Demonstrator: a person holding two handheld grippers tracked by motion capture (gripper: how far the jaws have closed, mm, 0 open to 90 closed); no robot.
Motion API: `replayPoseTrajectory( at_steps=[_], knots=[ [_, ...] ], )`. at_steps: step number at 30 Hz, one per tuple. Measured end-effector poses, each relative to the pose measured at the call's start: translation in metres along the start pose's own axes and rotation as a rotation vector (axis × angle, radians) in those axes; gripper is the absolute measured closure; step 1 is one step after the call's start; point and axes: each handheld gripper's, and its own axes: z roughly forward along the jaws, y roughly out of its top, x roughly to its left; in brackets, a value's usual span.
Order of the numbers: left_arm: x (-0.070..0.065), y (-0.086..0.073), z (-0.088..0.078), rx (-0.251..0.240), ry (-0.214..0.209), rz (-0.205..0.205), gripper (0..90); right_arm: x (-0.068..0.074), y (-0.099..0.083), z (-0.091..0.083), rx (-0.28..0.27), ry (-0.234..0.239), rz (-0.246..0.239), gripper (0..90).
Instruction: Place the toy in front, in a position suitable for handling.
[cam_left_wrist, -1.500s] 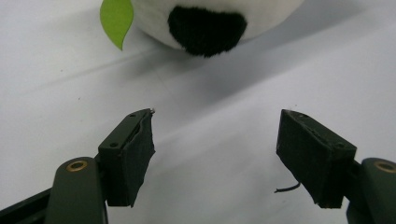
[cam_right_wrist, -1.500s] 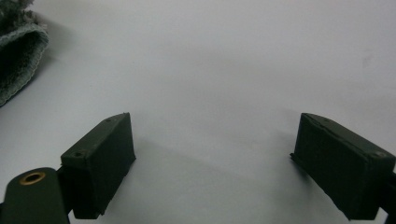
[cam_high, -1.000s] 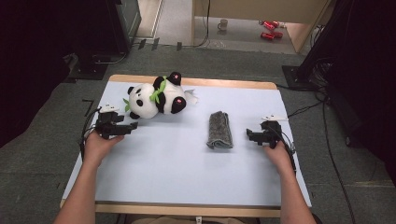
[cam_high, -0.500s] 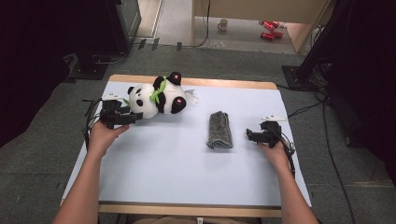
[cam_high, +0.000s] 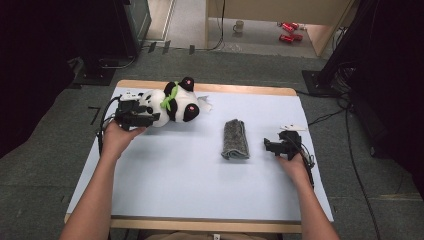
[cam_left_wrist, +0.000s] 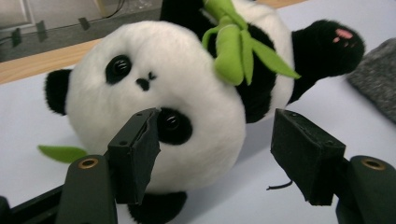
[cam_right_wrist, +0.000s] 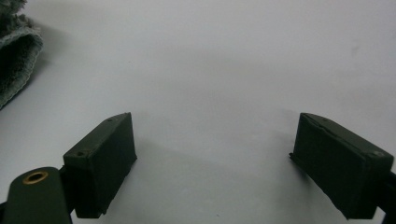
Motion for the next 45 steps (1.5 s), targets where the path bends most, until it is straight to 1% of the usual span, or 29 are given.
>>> replayPoseTrajectory(
  at_steps=[2,3,4,5,6,7,10,11,13,16,19,20,21,22,23,24,27,30,31,32,33,35,37,39,40,42,43,44,45],
  knots=[
    [0.001,0.003,0.003,0.003,-0.025,-0.016,31.8,0.000,0.000,0.000,-0.001,-0.001,-0.001,12.4],
    [-0.001,0.007,0.006,0.009,-0.033,-0.014,31.5,0.001,-0.001,-0.001,-0.002,-0.004,0.001,12.5],
    [-0.001,0.007,0.006,0.009,-0.033,-0.014,31.2,0.001,-0.001,-0.001,-0.002,-0.004,0.001,12.5],
    [-0.004,0.011,0.008,0.005,-0.051,-0.007,30.8,0.001,-0.001,-0.002,0.000,-0.005,0.006,12.5],
    [-0.004,0.011,0.008,0.005,-0.051,-0.007,30.5,0.001,-0.001,-0.002,0.000,-0.005,0.006,12.5],
    [-0.007,0.016,0.009,0.003,-0.048,0.015,30.4,0.002,-0.002,-0.003,0.002,-0.007,0.011,12.5],
    [-0.008,0.021,0.011,0.002,-0.055,0.017,30.0,0.002,-0.003,-0.004,0.001,-0.007,0.009,12.4],
    [-0.009,0.025,0.014,0.007,-0.049,0.020,30.0,0.002,-0.004,-0.004,0.002,-0.007,0.011,12.5],
    [-0.010,0.028,0.016,0.006,-0.048,0.024,30.0,0.002,-0.004,-0.005,0.001,-0.008,0.010,12.4],
    [-0.011,0.034,0.020,-0.005,-0.060,0.021,30.1,0.002,-0.005,-0.005,0.001,-0.006,0.011,12.5],
    [-0.015,0.042,0.030,0.002,-0.071,0.027,29.8,0.003,-0.006,-0.006,-0.001,-0.003,0.012,12.5],
    [-0.015,0.042,0.030,0.002,-0.071,0.027,29.8,0.003,-0.006,-0.006,-0.001,-0.003,0.012,12.5],
    [-0.017,0.043,0.036,0.000,-0.074,0.037,29.9,0.003,-0.006,-0.007,-0.002,-0.003,0.009,12.5],
    [-0.017,0.043,0.036,0.000,-0.074,0.037,29.9,0.003,-0.006,-0.007,-0.002,-0.003,0.009,12.5],
    [-0.017,0.044,0.043,0.015,-0.068,0.050,29.8,0.003,-0.007,-0.007,-0.002,-0.005,0.008,12.5],
    [-0.017,0.044,0.043,0.015,-0.068,0.050,29.8,0.003,-0.007,-0.007,-0.002,-0.005,0.008,12.5],
    [-0.015,0.047,0.051,0.017,-0.074,0.040,29.9,0.003,-0.008,-0.008,-0.003,-0.004,0.009,12.5],
    [-0.013,0.047,0.056,0.020,-0.067,0.038,31.0,0.004,-0.010,-0.011,-0.002,-0.002,0.007,12.5],
    [-0.013,0.045,0.060,0.002,-0.051,0.036,31.0,0.005,-0.011,-0.012,-0.002,-0.001,0.006,12.5],
    [-0.013,0.045,0.060,0.002,-0.051,0.036,31.0,0.005,-0.011,-0.012,-0.002,-0.001,0.006,12.5],
    [-0.012,0.043,0.062,-0.021,-0.034,0.026,31.0,0.005,-0.012,-0.012,-0.003,-0.001,0.005,12.5],
    [-0.012,0.042,0.064,-0.046,-0.026,0.003,31.1,0.005,-0.013,-0.013,-0.002,0.000,0.007,12.5],
    [-0.013,0.041,0.065,-0.048,-0.020,-0.002,33.0,0.006,-0.013,-0.014,0.000,-0.004,0.005,12.5],
    [-0.014,0.042,0.064,-0.039,-0.021,0.005,33.2,0.006,-0.013,-0.014,0.000,-0.004,0.005,12.5],
    [-0.014,0.042,0.064,-0.036,-0.021,0.004,34.7,0.006,-0.013,-0.014,0.000,-0.003,0.006,12.5],
    [-0.013,0.042,0.063,-0.031,-0.021,0.004,41.8,0.005,-0.013,-0.014,0.000,-0.003,0.006,12.5],
    [-0.011,0.040,0.063,-0.034,-0.009,0.006,45.1,0.005,-0.013,-0.014,0.000,-0.003,0.006,12.5],
    [-0.011,0.040,0.063,-0.034,-0.009,0.006,45.9,0.005,-0.013,-0.014,0.000,-0.003,0.006,12.5],
    [-0.008,0.038,0.064,-0.050,0.000,0.003,46.5,0.006,-0.014,-0.014,-0.001,-0.004,0.006,12.5]
  ],
)
